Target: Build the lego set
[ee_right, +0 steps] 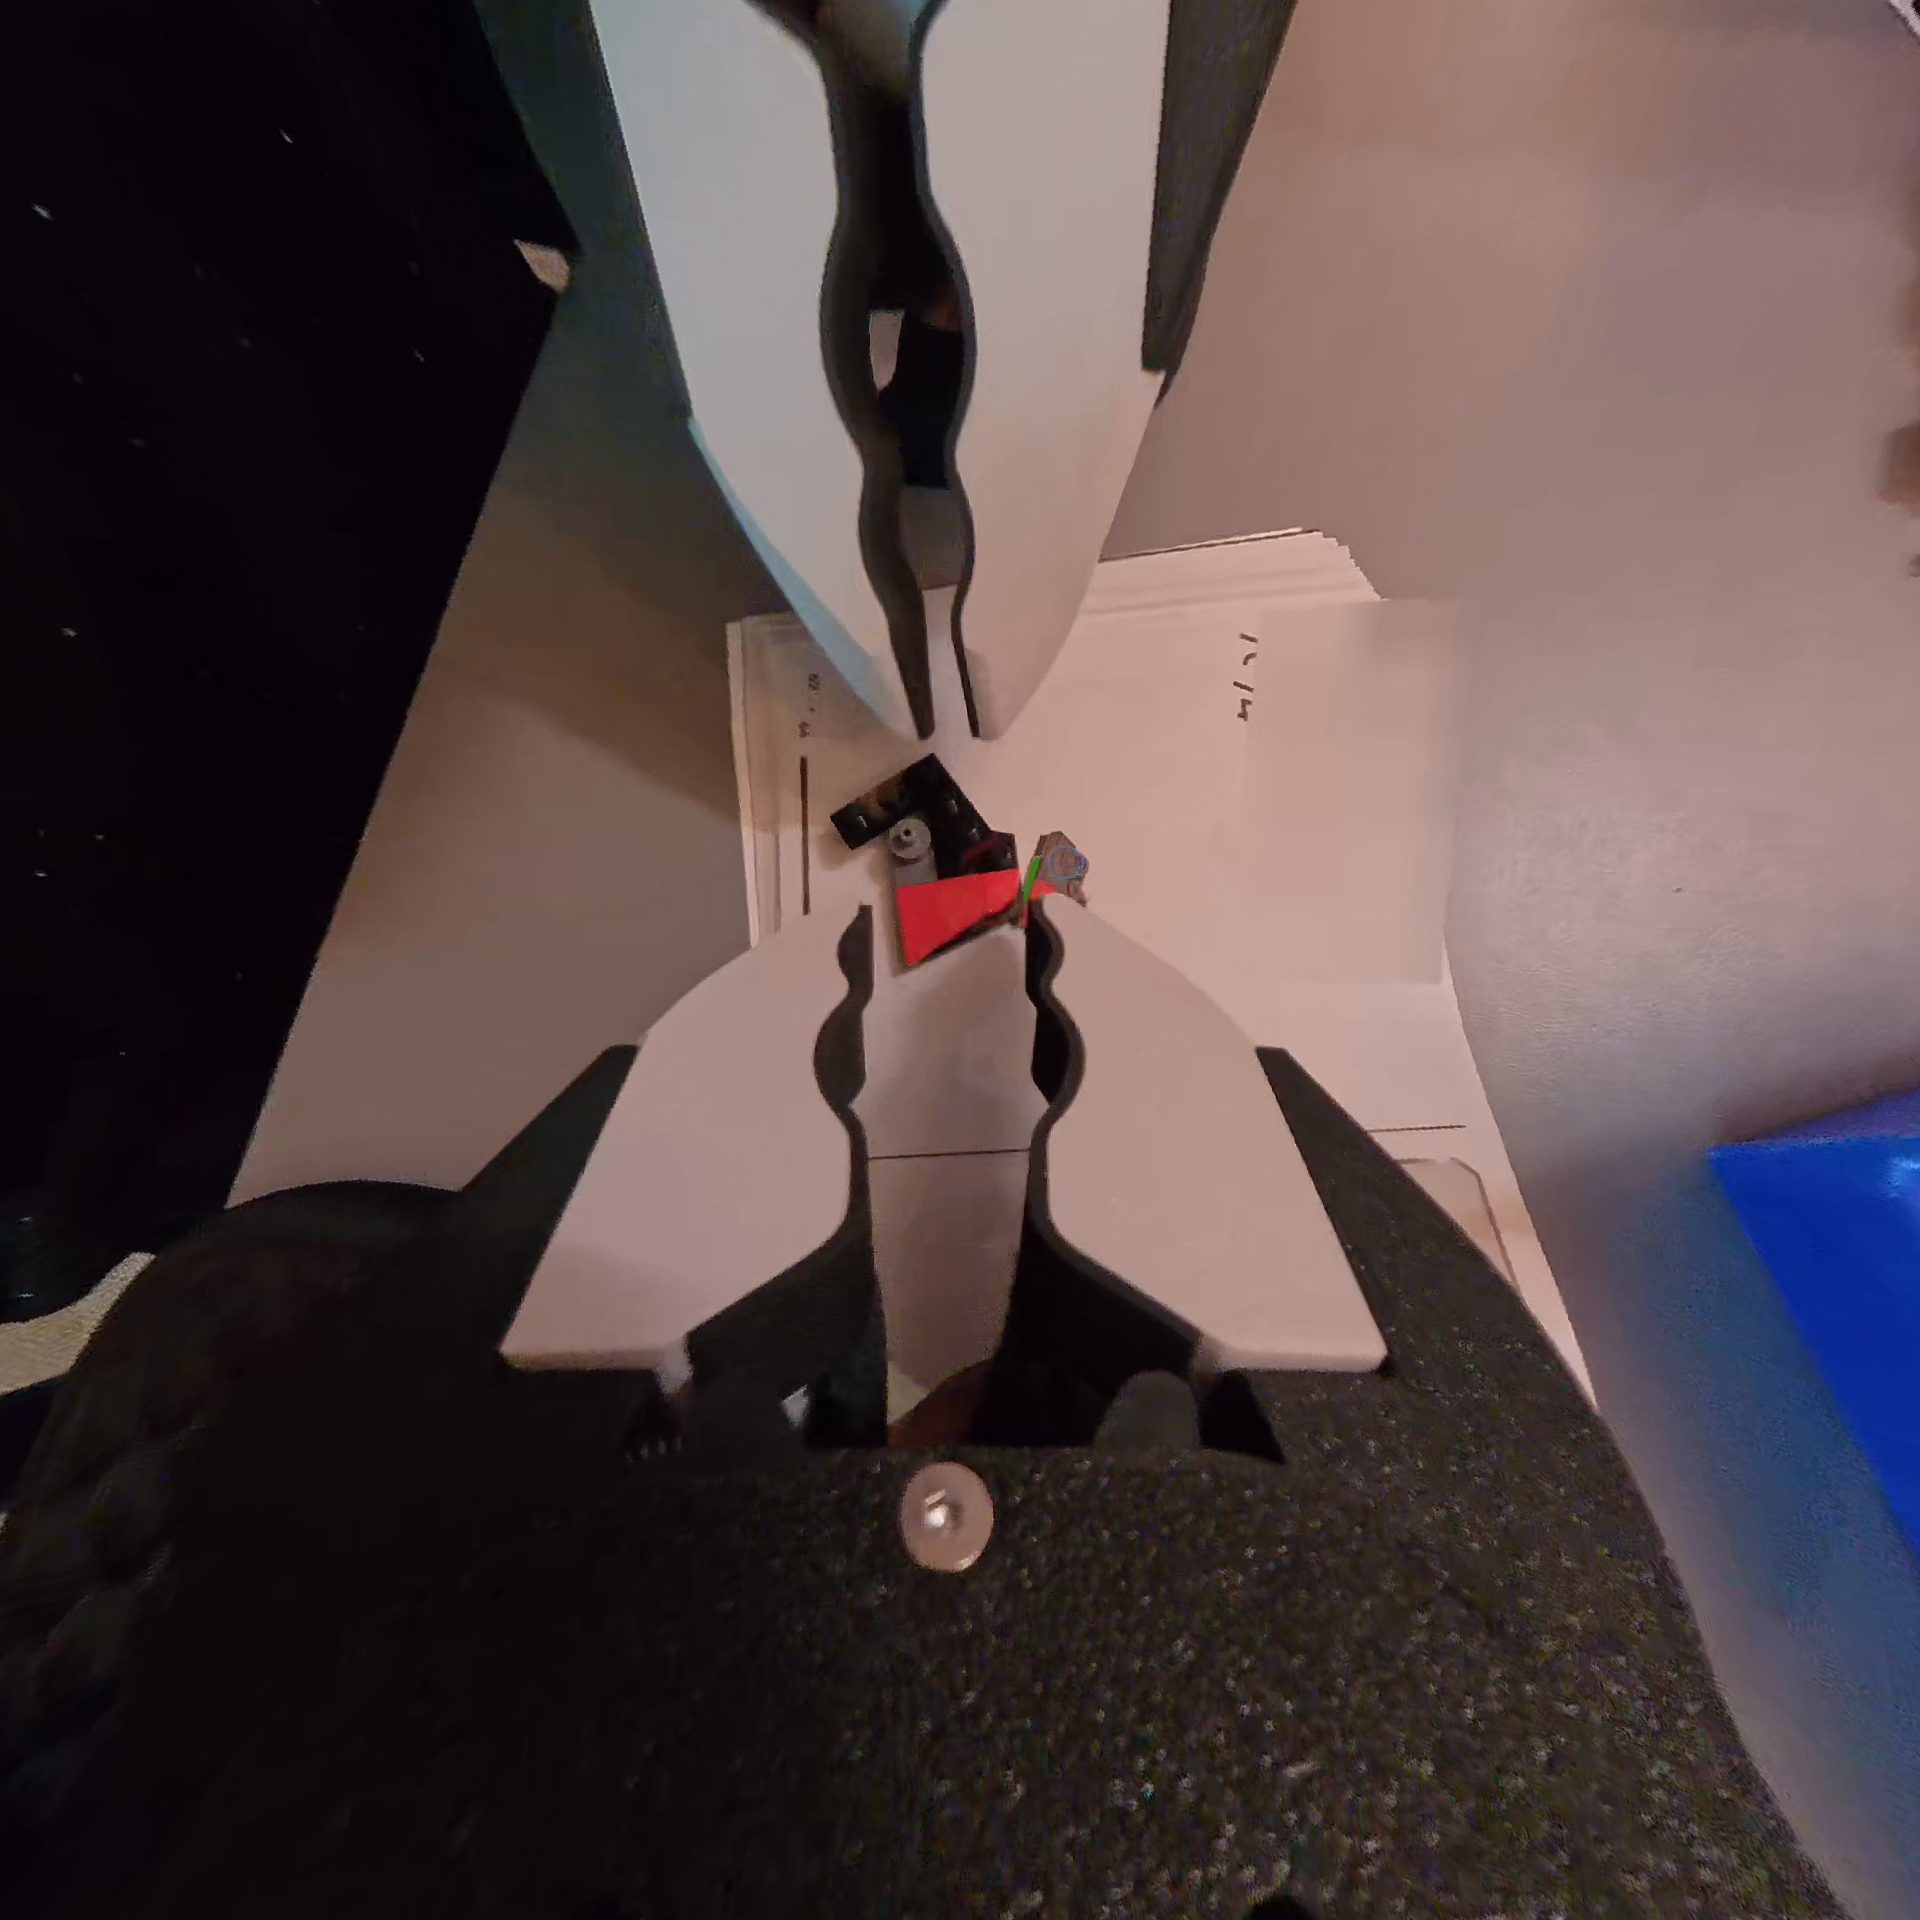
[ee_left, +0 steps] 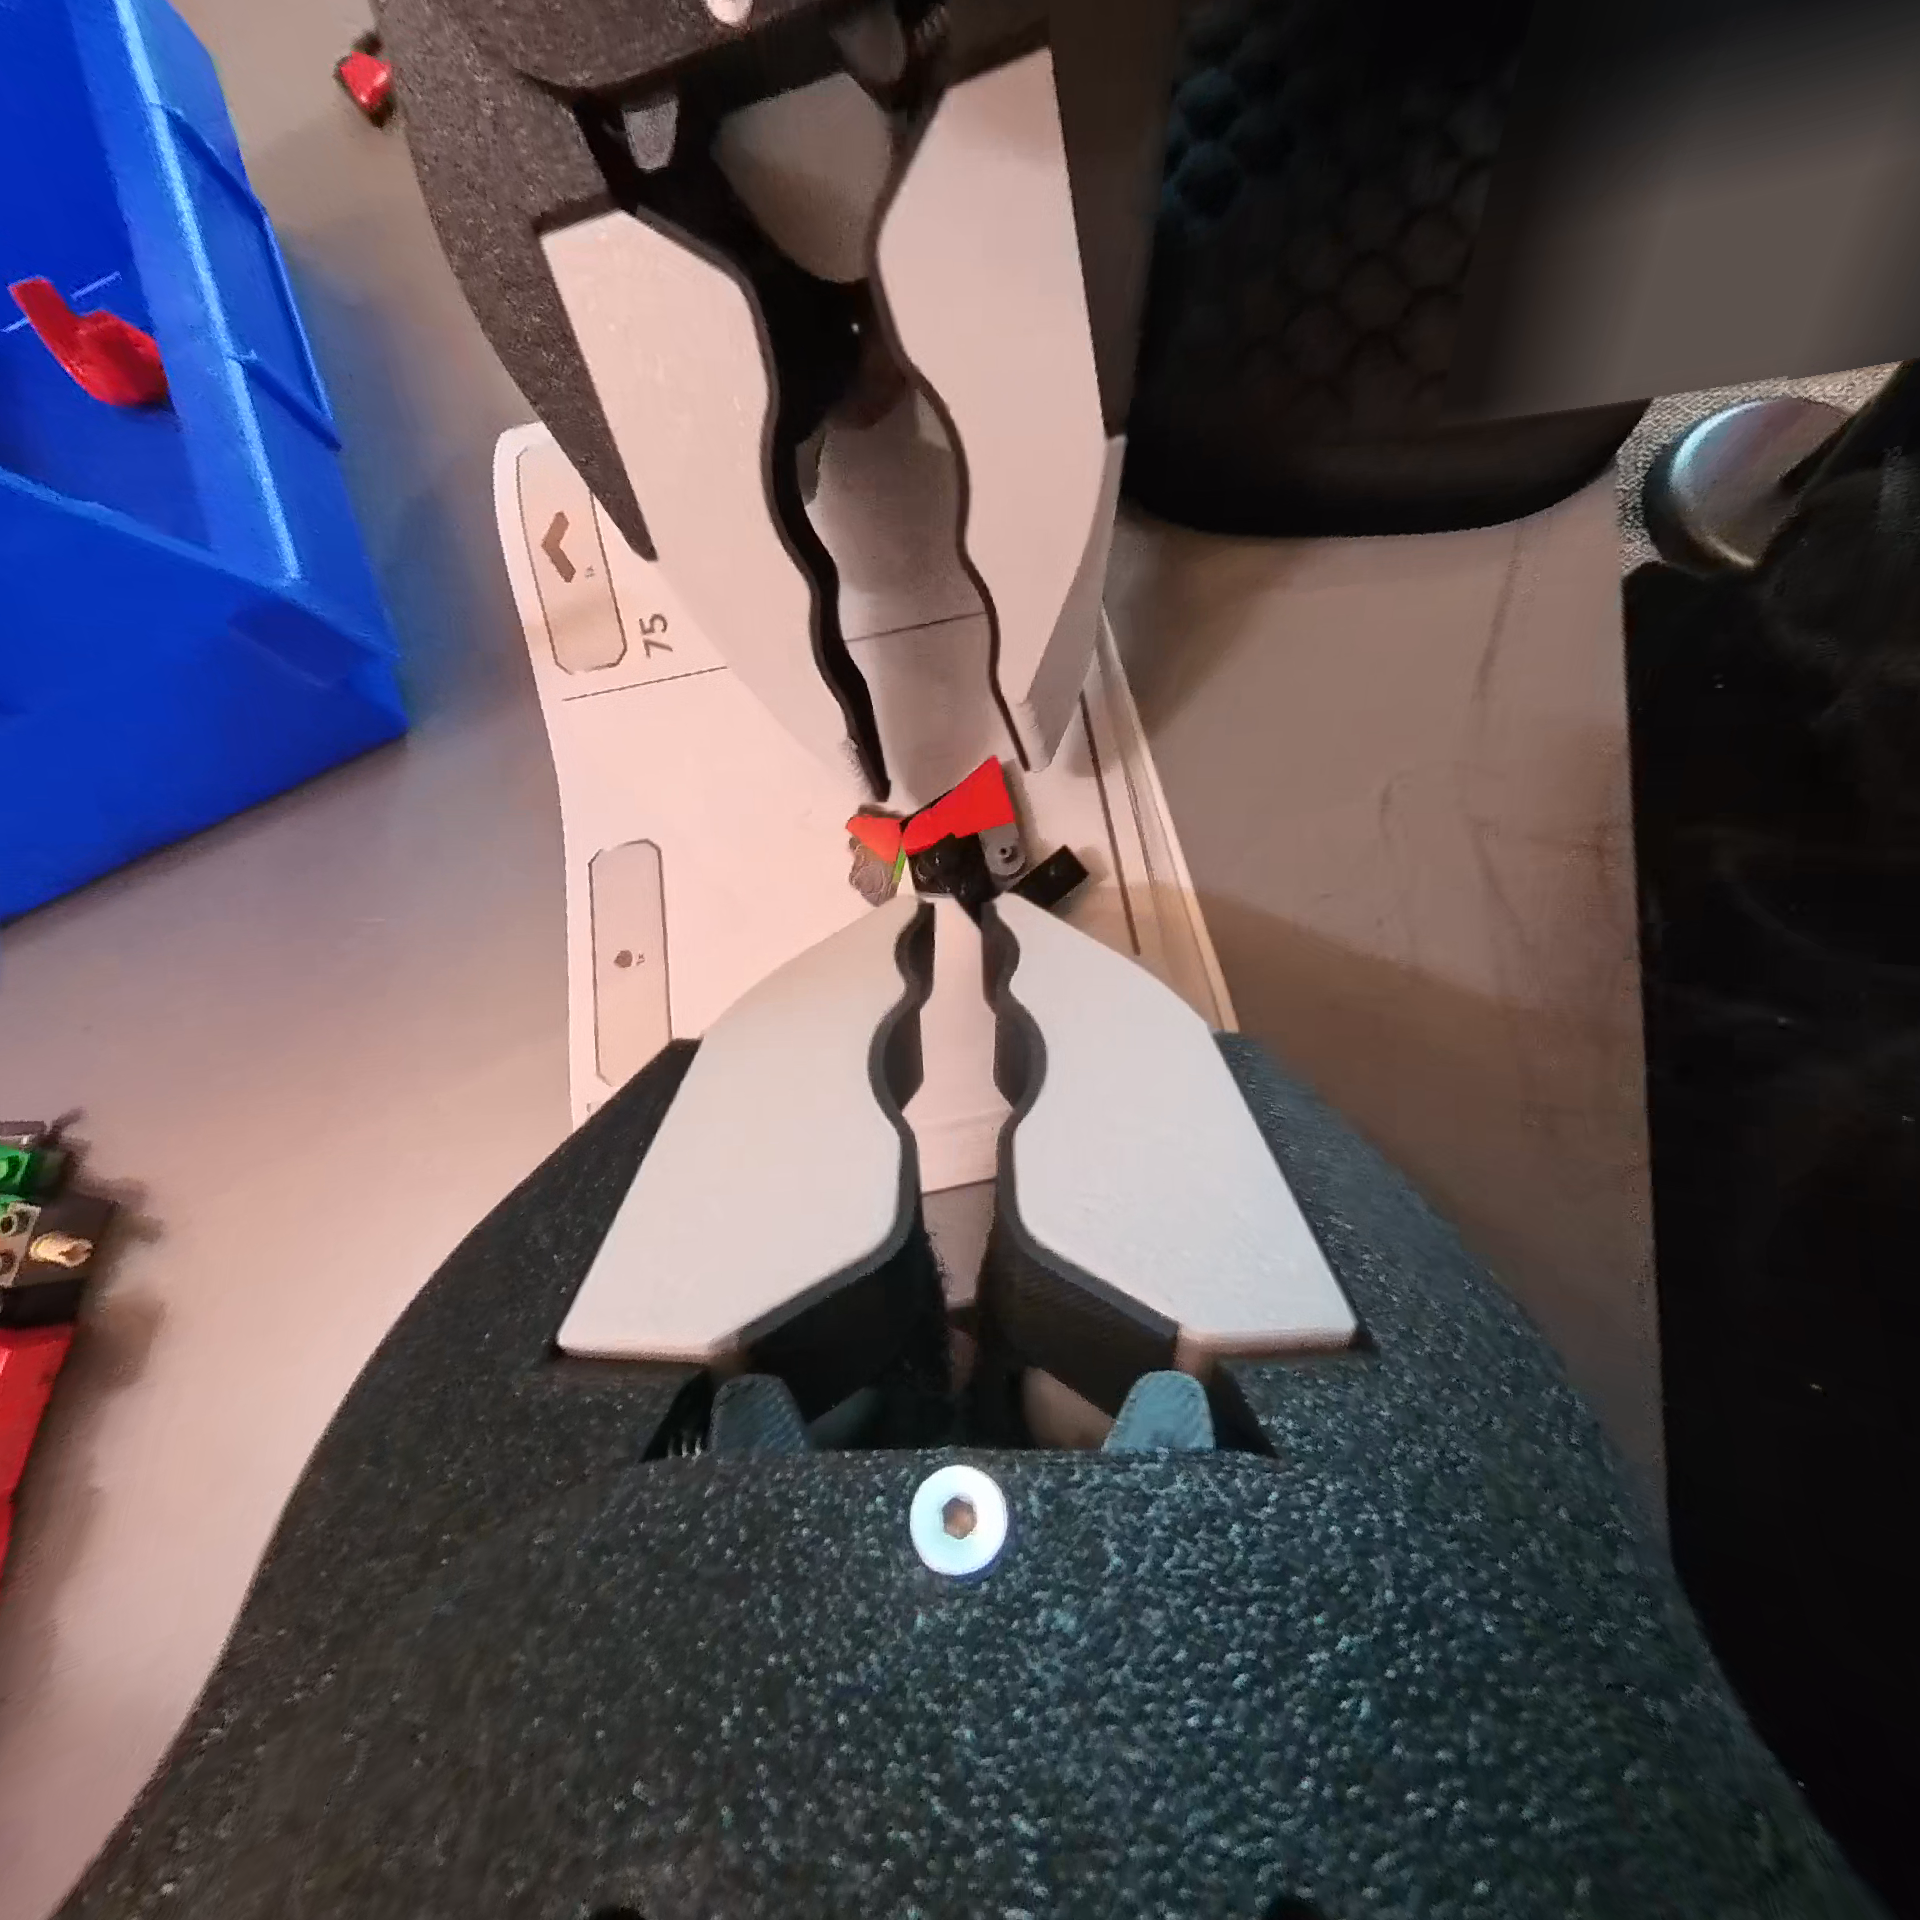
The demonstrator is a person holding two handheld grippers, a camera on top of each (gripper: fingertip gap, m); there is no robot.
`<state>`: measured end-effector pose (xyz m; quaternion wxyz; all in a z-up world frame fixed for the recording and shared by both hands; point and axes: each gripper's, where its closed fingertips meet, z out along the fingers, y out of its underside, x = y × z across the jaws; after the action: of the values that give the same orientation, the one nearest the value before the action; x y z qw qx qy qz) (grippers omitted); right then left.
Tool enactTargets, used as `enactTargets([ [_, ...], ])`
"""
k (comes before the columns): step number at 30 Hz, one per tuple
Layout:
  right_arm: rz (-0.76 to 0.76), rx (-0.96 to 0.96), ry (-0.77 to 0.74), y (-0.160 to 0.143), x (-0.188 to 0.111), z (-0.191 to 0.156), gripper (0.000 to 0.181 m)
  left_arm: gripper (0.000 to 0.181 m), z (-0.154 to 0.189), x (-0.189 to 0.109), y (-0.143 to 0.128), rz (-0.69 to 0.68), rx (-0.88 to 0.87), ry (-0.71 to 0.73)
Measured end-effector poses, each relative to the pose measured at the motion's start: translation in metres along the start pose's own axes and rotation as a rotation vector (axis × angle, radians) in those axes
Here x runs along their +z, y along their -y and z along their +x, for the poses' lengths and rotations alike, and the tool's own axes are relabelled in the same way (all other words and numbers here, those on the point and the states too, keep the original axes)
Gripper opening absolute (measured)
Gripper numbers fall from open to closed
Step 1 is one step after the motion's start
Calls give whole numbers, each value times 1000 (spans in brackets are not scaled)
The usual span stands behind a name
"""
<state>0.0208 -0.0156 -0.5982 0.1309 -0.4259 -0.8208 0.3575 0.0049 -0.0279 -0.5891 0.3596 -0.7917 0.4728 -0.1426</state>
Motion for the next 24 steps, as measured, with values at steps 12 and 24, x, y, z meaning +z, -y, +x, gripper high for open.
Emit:
enactTargets([
  [12, -53, -37, -19, -6, 10, 1, 24, 0, -5, 16, 2, -32, 17, -62],
  [24, -40, -29, -31, -5, 9, 2, 24, 1, -12, 17, 0, -46, 53, -11],
])
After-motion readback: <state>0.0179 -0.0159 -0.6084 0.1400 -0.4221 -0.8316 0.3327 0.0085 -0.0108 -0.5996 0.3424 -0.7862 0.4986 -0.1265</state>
